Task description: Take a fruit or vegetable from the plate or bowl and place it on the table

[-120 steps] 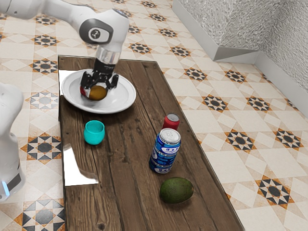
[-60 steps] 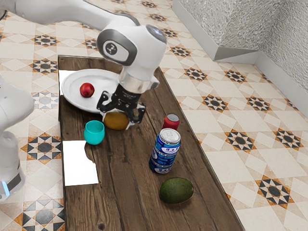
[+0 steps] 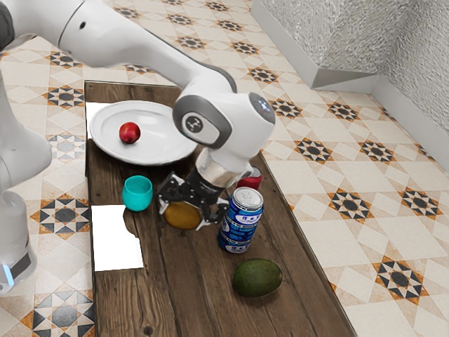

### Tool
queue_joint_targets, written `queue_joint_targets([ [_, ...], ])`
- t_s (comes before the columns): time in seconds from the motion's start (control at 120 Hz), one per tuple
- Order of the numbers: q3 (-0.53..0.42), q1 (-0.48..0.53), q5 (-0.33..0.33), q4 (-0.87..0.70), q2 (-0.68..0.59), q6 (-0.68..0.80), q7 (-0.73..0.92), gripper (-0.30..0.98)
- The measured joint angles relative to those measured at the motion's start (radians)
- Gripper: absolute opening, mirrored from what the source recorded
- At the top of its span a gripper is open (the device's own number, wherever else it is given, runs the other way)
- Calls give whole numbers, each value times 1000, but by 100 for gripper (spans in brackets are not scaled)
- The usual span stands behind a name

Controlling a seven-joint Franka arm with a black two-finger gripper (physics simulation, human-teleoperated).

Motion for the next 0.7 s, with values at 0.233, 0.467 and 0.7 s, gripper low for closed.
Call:
queue_joint_targets([
  [0.233,16,6,-6,11,-2,-17,22,58],
  [0.467,92,-2,-7,25,18,-50,56,62],
  [0.7,134,-4,-5,13,-20,-54,87,63],
])
